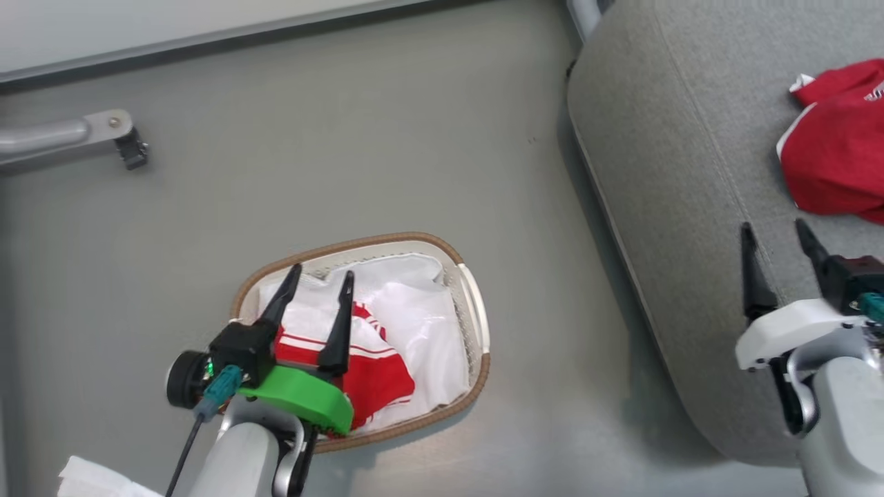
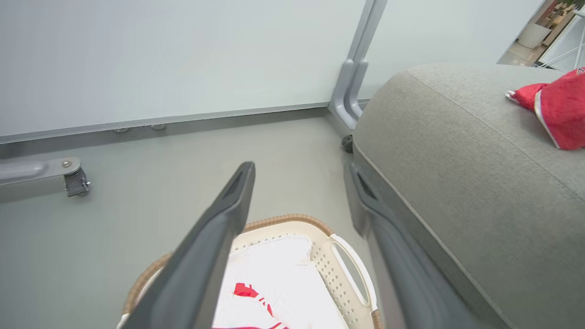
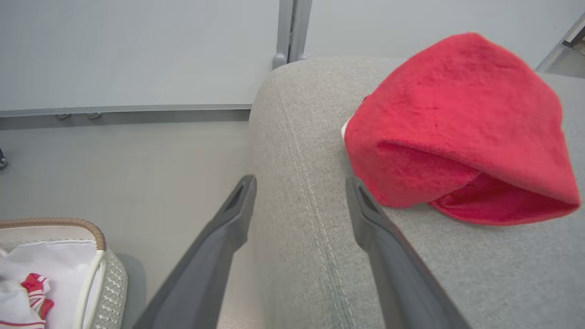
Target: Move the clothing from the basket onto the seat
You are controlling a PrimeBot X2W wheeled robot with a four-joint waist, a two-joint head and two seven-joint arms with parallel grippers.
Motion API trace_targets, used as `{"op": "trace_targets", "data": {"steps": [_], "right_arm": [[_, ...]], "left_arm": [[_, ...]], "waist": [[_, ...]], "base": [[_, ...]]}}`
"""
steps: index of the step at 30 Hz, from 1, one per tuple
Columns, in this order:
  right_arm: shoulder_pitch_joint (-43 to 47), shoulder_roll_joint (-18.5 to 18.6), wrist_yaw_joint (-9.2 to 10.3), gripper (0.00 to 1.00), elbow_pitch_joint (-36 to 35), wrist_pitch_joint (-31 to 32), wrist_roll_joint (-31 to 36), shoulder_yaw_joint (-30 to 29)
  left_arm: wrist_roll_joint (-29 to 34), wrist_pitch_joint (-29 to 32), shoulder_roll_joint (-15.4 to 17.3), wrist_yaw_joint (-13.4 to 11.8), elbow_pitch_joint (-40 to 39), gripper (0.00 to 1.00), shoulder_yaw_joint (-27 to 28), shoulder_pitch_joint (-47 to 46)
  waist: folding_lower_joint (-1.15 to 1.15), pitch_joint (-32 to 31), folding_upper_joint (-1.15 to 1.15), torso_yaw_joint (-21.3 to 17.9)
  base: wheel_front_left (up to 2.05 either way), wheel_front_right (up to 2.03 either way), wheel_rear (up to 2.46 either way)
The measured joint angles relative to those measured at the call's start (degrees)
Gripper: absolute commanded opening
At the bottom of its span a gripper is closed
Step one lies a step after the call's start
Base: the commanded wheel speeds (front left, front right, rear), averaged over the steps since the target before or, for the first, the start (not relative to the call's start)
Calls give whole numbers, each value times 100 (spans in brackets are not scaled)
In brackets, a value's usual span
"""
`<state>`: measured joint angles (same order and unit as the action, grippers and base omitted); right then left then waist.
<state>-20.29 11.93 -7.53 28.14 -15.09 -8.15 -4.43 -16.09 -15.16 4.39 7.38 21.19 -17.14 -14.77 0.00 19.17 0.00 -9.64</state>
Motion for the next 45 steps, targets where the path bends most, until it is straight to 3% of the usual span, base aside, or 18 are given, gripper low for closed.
{"op": "trace_targets", "data": {"steps": [14,24,34,45], "right_arm": [[3,-679,0,100,-222,0,-25,886],[303,-873,0,100,-386,0,49,1005],[1023,-909,1,100,-402,0,-13,889],[1149,-911,1,100,-424,0,-100,920]], "left_arm": [[149,0,-144,-98,156,100,1166,321],[82,0,-149,-250,98,100,1255,628],[104,0,-153,-261,46,100,1147,1166],[99,0,-153,-250,-13,100,1028,1357]], "waist": [[0,-549,0,854],[0,-944,0,1127],[0,-1417,0,1202],[0,-1521,0,1168]], "base": [[0,0,0],[0,0,0],[0,0,0],[0,0,0]]}}
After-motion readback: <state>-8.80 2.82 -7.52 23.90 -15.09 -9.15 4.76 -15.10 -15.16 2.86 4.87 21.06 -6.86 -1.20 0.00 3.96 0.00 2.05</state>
